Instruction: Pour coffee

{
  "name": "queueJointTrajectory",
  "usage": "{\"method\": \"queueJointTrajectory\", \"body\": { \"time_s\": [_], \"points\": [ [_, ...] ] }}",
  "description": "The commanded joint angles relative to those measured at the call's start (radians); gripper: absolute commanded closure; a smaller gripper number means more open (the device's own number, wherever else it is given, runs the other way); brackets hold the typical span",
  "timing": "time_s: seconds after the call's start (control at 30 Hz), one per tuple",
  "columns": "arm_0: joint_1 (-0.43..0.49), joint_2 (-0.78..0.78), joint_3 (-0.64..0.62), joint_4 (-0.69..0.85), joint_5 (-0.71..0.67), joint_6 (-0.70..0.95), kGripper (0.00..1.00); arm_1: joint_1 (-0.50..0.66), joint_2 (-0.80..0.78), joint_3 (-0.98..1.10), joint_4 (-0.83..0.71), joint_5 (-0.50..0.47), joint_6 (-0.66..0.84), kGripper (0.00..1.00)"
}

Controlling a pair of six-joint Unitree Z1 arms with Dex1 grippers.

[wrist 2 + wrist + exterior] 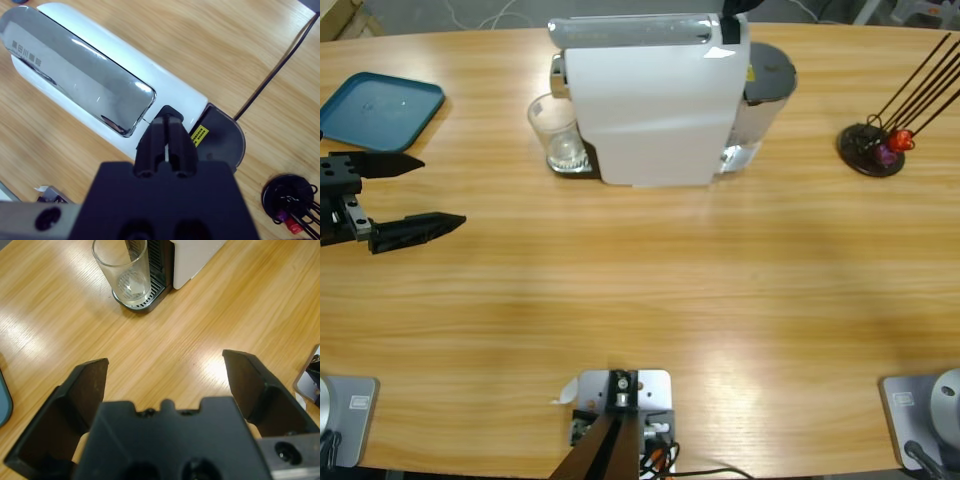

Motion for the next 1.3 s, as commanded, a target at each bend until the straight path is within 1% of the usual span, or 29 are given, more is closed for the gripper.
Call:
{"method": "queueJointTrajectory", "body": {
  "time_s": [0.03,0.13,0.2,0.23,0.27,0.3,0.37,0.47,0.63,0.7,0.8,0.9,1.0,1.07,1.1,1.13,1.17,1.27,1.3],
  "points": [
    [-0.01,-0.003,0.026,0.004,0.017,-0.017,0.004,0.039,0.021,0.09,0.006,-0.017,-0.012,1.0],
    [-0.01,-0.005,0.028,0.003,0.02,-0.017,0.004,0.041,0.025,0.078,0.007,-0.027,-0.012,1.0],
    [-0.01,-0.003,0.029,0.001,0.02,-0.017,0.004,0.041,0.003,0.047,0.015,-0.053,-0.04,1.0],
    [-0.01,-0.003,0.03,-0.001,0.019,-0.017,0.004,0.044,-0.017,0.019,0.028,-0.07,-0.06,0.709],
    [-0.01,-0.004,0.03,-0.001,0.019,-0.017,0.004,0.046,-0.043,-0.018,0.044,-0.079,-0.07,0.078],
    [-0.01,-0.005,0.03,-0.001,0.018,-0.017,0.004,0.049,-0.076,-0.056,0.063,-0.093,-0.077,0.0],
    [-0.011,-0.003,0.03,-0.001,0.018,-0.017,0.004,0.064,-0.155,-0.122,0.102,-0.138,-0.08,0.0],
    [-0.014,0.001,0.031,-0.004,0.017,-0.017,0.004,0.095,-0.237,-0.11,0.113,-0.158,-0.079,0.0],
    [-0.017,-0.014,0.032,-0.004,0.018,-0.017,0.004,0.1,-0.264,-0.072,0.11,-0.147,-0.07,0.0],
    [-0.017,-0.017,0.034,-0.004,0.019,-0.017,0.004,0.1,-0.243,-0.056,0.103,-0.132,-0.059,0.0],
    [-0.017,-0.007,0.034,-0.004,0.018,-0.017,0.004,0.1,-0.166,-0.041,0.093,-0.126,-0.054,0.025],
    [-0.017,-0.005,0.034,-0.007,0.018,-0.017,0.004,0.09,-0.081,-0.063,0.084,-0.12,-0.049,0.009],
    [-0.017,-0.005,0.034,-0.007,0.02,-0.017,0.004,0.056,-0.028,-0.085,0.087,-0.092,-0.035,0.001],
    [-0.017,0.0,0.034,-0.008,0.02,-0.017,0.004,0.044,-0.004,-0.087,0.087,-0.096,-0.033,0.011],
    [-0.017,0.004,0.034,-0.01,0.02,-0.017,0.004,0.039,0.007,-0.085,0.087,-0.103,-0.033,0.034],
    [-0.017,0.01,0.034,-0.014,0.02,-0.017,0.004,0.033,0.017,-0.085,0.088,-0.106,-0.03,0.112],
    [-0.017,0.015,0.034,-0.015,0.02,-0.017,0.004,0.029,0.021,-0.086,0.089,-0.111,-0.027,0.252],
    [-0.017,0.018,0.035,-0.018,0.02,-0.017,0.004,0.027,0.023,-0.084,0.09,-0.093,-0.029,0.887],
    [-0.017,0.02,0.035,-0.018,0.02,-0.017,0.004,0.027,0.025,-0.082,0.089,-0.086,-0.033,1.0]
  ]
}}
